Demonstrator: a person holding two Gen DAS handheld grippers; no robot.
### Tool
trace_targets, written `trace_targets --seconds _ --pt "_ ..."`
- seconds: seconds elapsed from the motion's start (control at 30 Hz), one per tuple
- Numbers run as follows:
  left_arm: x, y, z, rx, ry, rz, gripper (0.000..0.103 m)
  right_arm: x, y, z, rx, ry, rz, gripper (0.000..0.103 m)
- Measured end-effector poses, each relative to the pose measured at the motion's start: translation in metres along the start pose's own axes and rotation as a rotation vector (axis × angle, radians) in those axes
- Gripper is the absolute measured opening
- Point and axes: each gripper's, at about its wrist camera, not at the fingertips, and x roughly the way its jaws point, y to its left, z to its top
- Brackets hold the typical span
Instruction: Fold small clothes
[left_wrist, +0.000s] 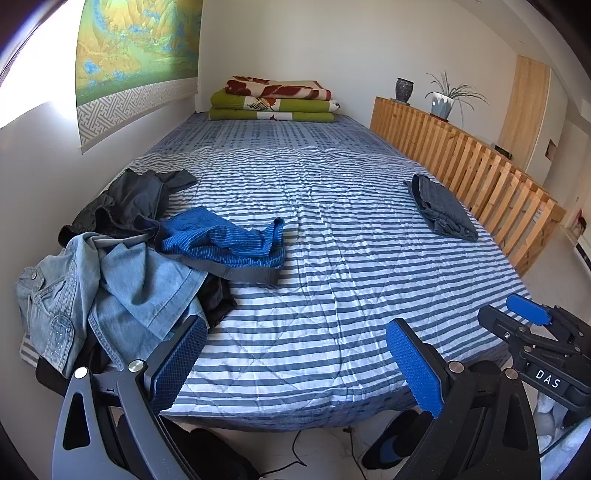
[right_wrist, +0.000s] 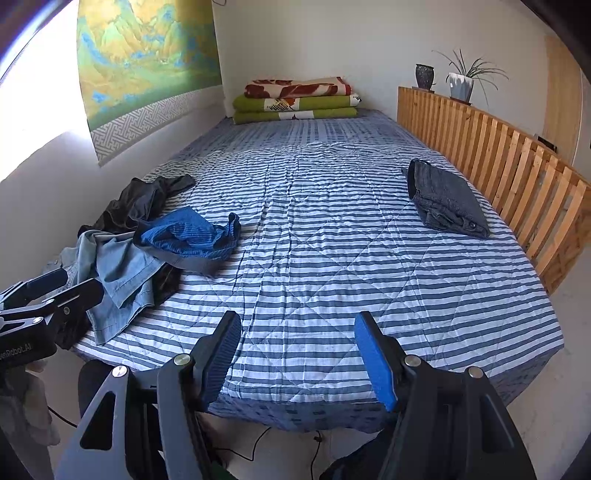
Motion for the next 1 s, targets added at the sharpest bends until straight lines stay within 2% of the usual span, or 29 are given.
trace_targets --seconds 0.13,0.57,1.0 --pt "-0.005 -0.001 -0.002 0.003 -0.007 0.0 0.099 -0.005 0.0 -0.003 0.015 -0.023 0.004 0.06" --pt "-0.005 -0.001 0.001 0.008 -0.02 -0.006 0.099 -0.008 0.005 -0.003 -0.028 -0.012 -0.006 0.06" --pt "0.028 0.027 0.014 -0.002 0.014 0.026 0.099 0.03 0.024 0.007 -0.022 0.042 0.01 0.061"
